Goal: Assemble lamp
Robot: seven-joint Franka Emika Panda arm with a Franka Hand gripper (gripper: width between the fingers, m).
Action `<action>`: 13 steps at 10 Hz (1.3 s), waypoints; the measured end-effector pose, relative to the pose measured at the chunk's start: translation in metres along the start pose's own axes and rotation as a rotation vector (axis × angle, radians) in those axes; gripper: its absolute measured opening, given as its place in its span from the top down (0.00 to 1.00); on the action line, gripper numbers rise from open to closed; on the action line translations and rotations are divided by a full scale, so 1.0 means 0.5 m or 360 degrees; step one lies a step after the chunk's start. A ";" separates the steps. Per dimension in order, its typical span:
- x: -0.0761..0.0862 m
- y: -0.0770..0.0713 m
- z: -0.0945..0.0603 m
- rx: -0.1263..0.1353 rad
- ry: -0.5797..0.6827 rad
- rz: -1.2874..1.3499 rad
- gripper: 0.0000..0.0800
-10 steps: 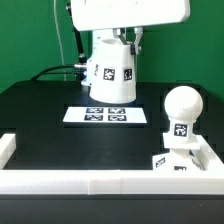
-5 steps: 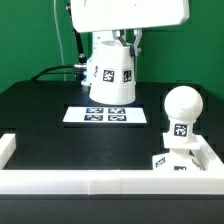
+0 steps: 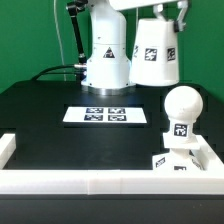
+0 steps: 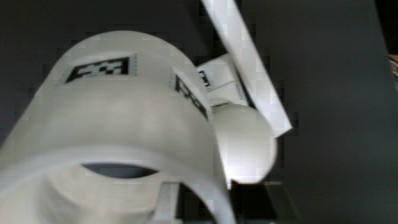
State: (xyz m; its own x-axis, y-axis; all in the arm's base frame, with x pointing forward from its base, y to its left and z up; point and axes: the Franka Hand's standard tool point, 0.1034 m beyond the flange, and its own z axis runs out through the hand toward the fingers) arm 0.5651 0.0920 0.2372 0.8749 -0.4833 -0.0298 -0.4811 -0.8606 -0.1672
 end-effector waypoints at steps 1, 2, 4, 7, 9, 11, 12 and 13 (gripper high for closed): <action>0.004 -0.021 -0.007 0.0004 0.0002 -0.0001 0.94; 0.010 -0.040 -0.012 0.0012 0.0016 0.0008 0.94; 0.026 -0.083 0.000 0.0008 0.0037 0.0010 0.94; 0.066 -0.109 0.054 -0.0028 0.0064 -0.0044 0.94; 0.059 -0.099 0.076 -0.0045 0.0055 -0.0063 0.94; 0.051 -0.090 0.104 -0.0037 0.0092 -0.0077 0.94; 0.045 -0.089 0.116 -0.0037 0.0098 -0.0085 0.94; 0.045 -0.084 0.134 -0.0031 0.0134 -0.0124 0.94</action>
Offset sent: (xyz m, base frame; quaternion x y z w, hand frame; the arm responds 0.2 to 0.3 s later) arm 0.0395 0.0313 0.0035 -0.0144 0.0104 0.0103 0.9998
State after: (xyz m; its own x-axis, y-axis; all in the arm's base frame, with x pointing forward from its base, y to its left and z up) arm 0.6086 0.1282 0.1774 0.9025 -0.4257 0.0658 -0.4132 -0.8987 -0.1468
